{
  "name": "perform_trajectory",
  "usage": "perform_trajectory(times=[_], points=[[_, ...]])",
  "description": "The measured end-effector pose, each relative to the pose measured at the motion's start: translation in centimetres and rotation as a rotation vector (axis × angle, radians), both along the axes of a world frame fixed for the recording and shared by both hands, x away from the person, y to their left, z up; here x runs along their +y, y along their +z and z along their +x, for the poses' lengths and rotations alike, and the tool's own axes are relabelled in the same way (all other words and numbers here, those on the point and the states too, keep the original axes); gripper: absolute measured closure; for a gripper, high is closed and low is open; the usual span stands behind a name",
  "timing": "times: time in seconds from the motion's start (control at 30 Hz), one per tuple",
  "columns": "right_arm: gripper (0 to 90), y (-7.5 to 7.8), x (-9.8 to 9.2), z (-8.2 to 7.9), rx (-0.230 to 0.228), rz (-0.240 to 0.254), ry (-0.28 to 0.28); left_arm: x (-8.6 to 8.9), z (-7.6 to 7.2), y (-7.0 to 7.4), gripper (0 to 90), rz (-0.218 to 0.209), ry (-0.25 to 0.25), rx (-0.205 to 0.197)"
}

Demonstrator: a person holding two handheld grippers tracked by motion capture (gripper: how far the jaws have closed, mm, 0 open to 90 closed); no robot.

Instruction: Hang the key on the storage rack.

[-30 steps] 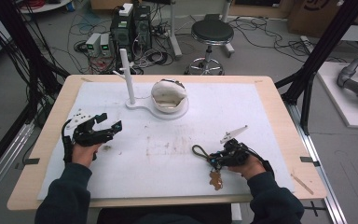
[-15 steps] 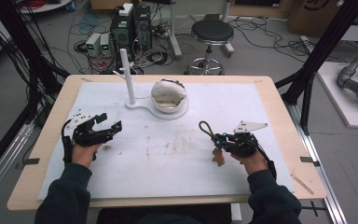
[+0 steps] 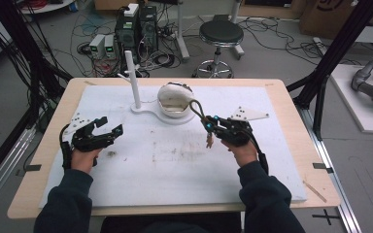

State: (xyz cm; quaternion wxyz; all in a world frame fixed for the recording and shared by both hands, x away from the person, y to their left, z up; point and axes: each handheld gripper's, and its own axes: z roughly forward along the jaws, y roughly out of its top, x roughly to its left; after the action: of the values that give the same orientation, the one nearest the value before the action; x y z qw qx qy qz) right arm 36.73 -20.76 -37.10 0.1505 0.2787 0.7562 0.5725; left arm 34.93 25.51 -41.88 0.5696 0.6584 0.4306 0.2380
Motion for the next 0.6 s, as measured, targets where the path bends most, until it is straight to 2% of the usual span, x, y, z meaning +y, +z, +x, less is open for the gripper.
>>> perform_trajectory(times=[0.07, 0.1, 0.13, 0.17, 0.23, 0.27, 0.3, 0.43, 0.47, 0.6], points=[[78.7, 0.8, 1.4, 0.7, -0.012, 0.02, 0.019, 0.1, 0.1, -0.1, 21.4, 0.0, 0.0, 0.0], [78.7, 0.8, 1.4, 0.7, -0.012, 0.02, 0.019, 0.1, 0.1, -0.1, 21.4, 0.0, 0.0, 0.0], [78.7, 1.6, 2.9, 1.5, -0.025, 0.023, 0.046, 0.0, 0.1, -0.1, 21.4, 0.004, -0.003, 0.0], [78.7, 1.6, 2.9, 1.5, -0.025, 0.023, 0.046, -0.1, 0.1, -0.1, 21.4, 0.001, -0.005, 0.0], [78.7, 2.4, 4.2, 2.2, -0.034, 0.013, 0.06, -0.2, 0.1, -0.1, 21.4, 0.01, -0.015, 0.001], [78.7, 3.2, 6.0, 3.2, -0.047, -0.001, 0.079, -0.3, 0.1, -0.1, 21.4, 0.013, -0.017, 0.002], [78.7, 3.2, 6.0, 3.2, -0.047, -0.001, 0.079, -0.3, 0.1, -0.1, 21.4, 0.015, -0.02, 0.001], [78.7, 4.4, 8.7, 5.0, -0.059, -0.015, 0.096, -0.1, 0.1, 0.0, 21.4, 0.004, -0.016, -0.006], [78.6, 4.9, 9.9, 5.7, -0.055, -0.026, 0.104, -0.1, 0.0, 0.0, 21.4, 0.002, -0.013, -0.009], [78.7, 5.5, 12.0, 6.9, -0.07, -0.052, 0.123, -0.1, 0.0, 0.0, 21.4, 0.006, -0.018, -0.01]])
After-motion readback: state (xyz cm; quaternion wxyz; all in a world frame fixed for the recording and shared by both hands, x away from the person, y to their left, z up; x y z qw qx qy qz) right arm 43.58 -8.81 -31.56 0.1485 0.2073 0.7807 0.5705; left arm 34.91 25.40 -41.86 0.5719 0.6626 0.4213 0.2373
